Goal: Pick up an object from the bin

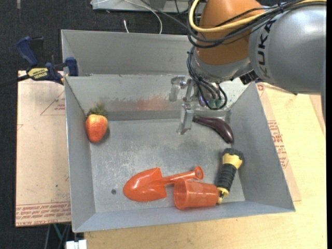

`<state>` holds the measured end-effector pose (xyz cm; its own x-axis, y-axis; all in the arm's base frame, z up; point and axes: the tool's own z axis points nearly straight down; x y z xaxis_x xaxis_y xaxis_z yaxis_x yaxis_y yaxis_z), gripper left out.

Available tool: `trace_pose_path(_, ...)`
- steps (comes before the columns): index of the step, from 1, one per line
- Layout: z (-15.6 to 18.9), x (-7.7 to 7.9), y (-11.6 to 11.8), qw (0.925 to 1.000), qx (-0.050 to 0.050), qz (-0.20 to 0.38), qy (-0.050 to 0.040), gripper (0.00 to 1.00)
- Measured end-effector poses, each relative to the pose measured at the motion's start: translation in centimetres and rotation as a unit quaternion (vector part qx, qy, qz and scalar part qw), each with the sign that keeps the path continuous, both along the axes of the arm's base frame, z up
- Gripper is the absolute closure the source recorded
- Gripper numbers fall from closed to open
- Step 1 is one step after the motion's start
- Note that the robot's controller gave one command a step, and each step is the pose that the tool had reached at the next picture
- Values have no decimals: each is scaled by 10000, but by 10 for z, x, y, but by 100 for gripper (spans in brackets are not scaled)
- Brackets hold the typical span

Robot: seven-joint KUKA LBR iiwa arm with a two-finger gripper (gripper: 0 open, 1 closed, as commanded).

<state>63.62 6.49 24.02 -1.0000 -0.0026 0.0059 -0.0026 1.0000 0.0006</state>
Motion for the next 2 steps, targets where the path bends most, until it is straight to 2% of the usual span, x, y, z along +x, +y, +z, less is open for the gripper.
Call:
trace_pose_path(1,5,1,-1,10000,3,-11,-40,0)
trace_pose_path(2,-90,-39,20,9949,9,1008,-43,0)
